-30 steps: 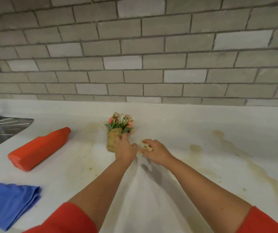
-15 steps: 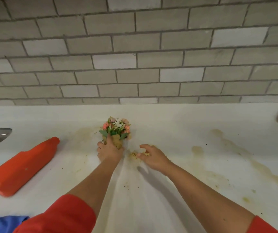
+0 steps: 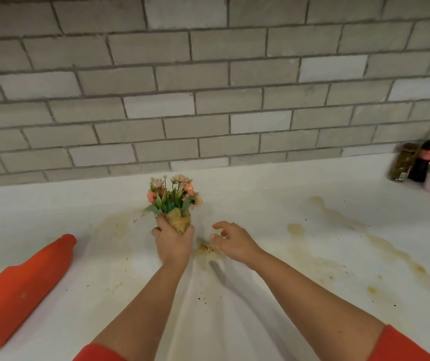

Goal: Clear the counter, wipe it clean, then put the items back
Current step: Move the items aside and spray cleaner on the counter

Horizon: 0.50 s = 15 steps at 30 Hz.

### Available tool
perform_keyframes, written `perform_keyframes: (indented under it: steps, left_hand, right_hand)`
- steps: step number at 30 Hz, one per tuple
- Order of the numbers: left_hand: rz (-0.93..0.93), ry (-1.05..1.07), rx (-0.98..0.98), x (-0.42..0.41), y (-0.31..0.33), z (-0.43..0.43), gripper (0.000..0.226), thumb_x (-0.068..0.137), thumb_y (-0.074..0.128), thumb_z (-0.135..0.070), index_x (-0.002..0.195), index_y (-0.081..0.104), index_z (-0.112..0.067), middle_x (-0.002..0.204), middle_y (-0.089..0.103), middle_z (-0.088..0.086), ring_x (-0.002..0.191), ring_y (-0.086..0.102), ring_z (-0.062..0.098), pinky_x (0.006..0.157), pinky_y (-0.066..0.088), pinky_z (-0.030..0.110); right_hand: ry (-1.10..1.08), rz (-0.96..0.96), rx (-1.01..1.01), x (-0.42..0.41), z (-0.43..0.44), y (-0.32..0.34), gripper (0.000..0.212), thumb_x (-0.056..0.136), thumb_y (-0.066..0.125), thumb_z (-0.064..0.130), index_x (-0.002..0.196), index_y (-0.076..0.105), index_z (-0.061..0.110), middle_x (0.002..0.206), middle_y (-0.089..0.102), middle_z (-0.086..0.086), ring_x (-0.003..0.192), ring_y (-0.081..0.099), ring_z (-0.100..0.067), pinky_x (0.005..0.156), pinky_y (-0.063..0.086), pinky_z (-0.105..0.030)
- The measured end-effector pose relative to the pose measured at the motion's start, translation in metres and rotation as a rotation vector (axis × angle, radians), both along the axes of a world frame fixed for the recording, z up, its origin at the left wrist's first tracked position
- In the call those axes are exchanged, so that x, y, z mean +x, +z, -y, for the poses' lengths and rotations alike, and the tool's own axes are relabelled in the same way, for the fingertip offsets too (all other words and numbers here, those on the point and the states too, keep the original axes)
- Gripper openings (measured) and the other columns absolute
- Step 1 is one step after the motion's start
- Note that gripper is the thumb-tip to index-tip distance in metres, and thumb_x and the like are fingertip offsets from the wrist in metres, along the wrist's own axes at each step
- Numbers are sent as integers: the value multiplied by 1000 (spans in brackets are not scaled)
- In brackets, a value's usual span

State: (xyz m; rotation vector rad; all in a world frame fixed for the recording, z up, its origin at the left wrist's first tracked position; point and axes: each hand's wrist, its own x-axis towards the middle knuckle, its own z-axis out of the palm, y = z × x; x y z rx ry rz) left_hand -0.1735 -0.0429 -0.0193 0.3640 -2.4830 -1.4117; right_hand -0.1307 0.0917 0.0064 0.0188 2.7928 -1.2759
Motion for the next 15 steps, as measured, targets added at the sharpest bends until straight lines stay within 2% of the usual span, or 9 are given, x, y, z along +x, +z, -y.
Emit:
perform_keyframes:
  steps: [4, 7, 9, 12, 15]
  left_hand:
    - [-111, -79, 93, 13, 15, -19, 76, 78, 68, -22, 139, 24, -11, 124, 40, 19, 85, 42, 24, 71, 36, 30]
    - [-162, -179, 138, 22, 23, -36, 73, 80, 68, -22, 139, 25, -13, 126, 38, 16, 92, 50, 27, 75, 46, 34]
    - [-186, -236, 163, 27, 27, -50, 69, 81, 67, -22, 137, 26, -16, 127, 38, 15, 86, 50, 22, 73, 48, 36]
    - [-220, -302, 184, 35, 30, -75, 69, 81, 68, -23, 136, 27, -16, 127, 38, 13, 72, 41, 5, 69, 40, 28]
    - [-249, -366, 197, 44, 33, -102, 74, 80, 70, -25, 138, 26, -16, 128, 38, 12, 75, 42, 4, 71, 38, 26]
  right_hand:
    - [-60, -50, -103, 6, 3, 11, 48, 96, 44, 41, 139, 42, 19, 128, 54, -9, 117, 53, -21, 97, 42, -30]
    - [-111, -74, -183, 11, -4, 19, 56, 93, 46, 49, 141, 37, 21, 120, 57, -7, 108, 56, -19, 91, 43, -26]
    - [-151, -94, -215, 15, -12, 22, 58, 91, 49, 50, 140, 38, 21, 110, 57, -4, 99, 55, -15, 85, 42, -22]
    - [-205, -127, -267, 22, -27, 25, 58, 87, 57, 48, 136, 43, 19, 103, 59, 0, 95, 58, -13, 82, 45, -22]
    - [-254, -159, -290, 31, -49, 25, 60, 84, 62, 48, 133, 45, 19, 105, 63, 1, 93, 61, -12, 82, 49, -25]
